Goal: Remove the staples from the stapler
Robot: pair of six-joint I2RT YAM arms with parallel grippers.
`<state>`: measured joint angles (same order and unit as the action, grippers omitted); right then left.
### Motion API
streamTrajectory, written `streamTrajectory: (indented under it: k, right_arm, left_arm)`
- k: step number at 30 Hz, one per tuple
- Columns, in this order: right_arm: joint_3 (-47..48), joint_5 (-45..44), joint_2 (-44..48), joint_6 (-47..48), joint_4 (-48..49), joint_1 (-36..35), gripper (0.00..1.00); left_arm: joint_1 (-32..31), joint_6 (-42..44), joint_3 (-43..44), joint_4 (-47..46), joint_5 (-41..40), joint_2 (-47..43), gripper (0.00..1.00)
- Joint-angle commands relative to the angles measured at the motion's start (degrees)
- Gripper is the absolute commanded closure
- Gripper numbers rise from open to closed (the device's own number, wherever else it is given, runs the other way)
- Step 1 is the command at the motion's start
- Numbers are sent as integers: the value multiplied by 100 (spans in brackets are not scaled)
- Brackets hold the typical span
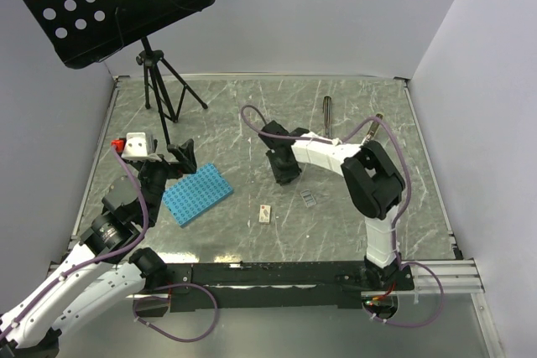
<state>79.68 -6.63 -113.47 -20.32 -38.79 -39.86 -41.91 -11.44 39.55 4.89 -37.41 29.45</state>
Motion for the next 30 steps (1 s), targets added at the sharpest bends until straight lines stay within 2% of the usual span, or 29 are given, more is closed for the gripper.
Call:
streamTrajectory:
  k: [1,5,11,17,30]
  right_arm:
    - [-356,-188,869,449,-182,31,64]
    - [-874,-207,1632,704,-191,31,64]
    - [-1621,-145,2171,933,-340,127,64]
    - [-2053,65,2233,951,-209,294,63]
    - [-1983,189,1969,995,-24,320,62]
  left_arm:
    - [34,54,0,-207,-74,-18,1]
    - [34,54,9,-207,-91,-27,1]
    - [34,54,-9,-207,-74,-62,1]
    - [43,28,18,-172,-30,-1,1]
    - [43,54,0,-190,-56,-1,1]
